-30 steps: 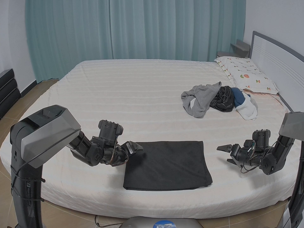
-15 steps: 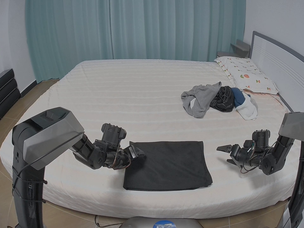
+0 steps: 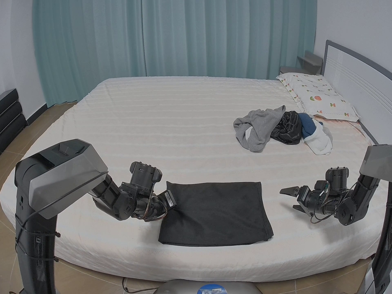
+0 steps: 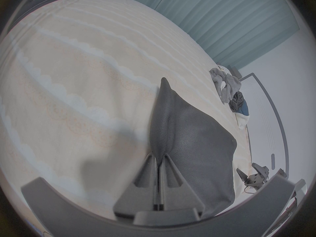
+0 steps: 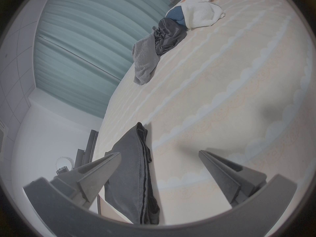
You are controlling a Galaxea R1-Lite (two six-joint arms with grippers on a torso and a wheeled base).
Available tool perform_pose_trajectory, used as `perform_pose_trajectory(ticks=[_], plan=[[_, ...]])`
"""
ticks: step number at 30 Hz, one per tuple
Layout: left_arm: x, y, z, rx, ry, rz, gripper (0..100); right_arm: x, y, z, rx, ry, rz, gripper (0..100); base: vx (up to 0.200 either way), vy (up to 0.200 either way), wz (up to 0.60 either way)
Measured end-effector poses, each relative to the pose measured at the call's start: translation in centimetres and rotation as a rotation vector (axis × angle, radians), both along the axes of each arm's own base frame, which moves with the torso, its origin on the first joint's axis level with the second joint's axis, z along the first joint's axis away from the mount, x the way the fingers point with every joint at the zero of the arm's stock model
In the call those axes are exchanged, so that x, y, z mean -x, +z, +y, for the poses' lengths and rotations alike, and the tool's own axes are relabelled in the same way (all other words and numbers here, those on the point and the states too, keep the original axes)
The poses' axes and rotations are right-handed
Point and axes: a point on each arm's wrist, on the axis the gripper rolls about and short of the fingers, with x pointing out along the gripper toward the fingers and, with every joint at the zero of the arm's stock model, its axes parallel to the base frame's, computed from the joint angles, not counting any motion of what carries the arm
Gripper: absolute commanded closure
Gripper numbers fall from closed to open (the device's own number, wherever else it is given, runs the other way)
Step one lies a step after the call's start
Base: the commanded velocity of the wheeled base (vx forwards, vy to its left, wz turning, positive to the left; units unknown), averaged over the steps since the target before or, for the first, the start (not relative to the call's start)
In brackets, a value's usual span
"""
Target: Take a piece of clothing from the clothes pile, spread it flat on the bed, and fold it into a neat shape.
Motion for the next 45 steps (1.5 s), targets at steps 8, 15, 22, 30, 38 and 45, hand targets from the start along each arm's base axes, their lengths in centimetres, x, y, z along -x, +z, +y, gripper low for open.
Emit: perform_pose_trajectory(ticks=[8, 15, 22, 30, 38, 45], plan=[[0.1, 0.3, 0.1, 0.000, 0.014, -0.001, 100, 0.0, 0.0, -0.1, 0.000, -0.004, 0.000, 0, 0.000, 0.000, 0.00], [0.0, 0.7, 0.1, 0.020, 0.033, -0.003, 100, 0.0, 0.0, -0.2, 0.001, -0.007, -0.001, 0, 0.000, 0.000, 0.00], [-0.1, 1.1, 0.2, 0.042, 0.056, -0.003, 100, 0.0, 0.0, -0.2, 0.001, -0.007, 0.000, 0, 0.000, 0.000, 0.00], [-0.1, 1.4, 0.4, 0.047, 0.063, -0.007, 100, 0.0, -0.1, -0.1, 0.001, -0.004, 0.003, 0, 0.000, 0.200, 0.00], [-0.1, 1.4, 0.4, 0.048, 0.062, -0.007, 100, 0.1, -0.1, -0.1, 0.000, -0.003, 0.005, 0, 0.000, 0.200, 0.00], [-0.1, 1.5, 0.4, 0.049, 0.062, -0.010, 100, 0.1, -0.1, 0.1, 0.000, 0.002, 0.005, 0, 0.000, 0.200, 0.00]])
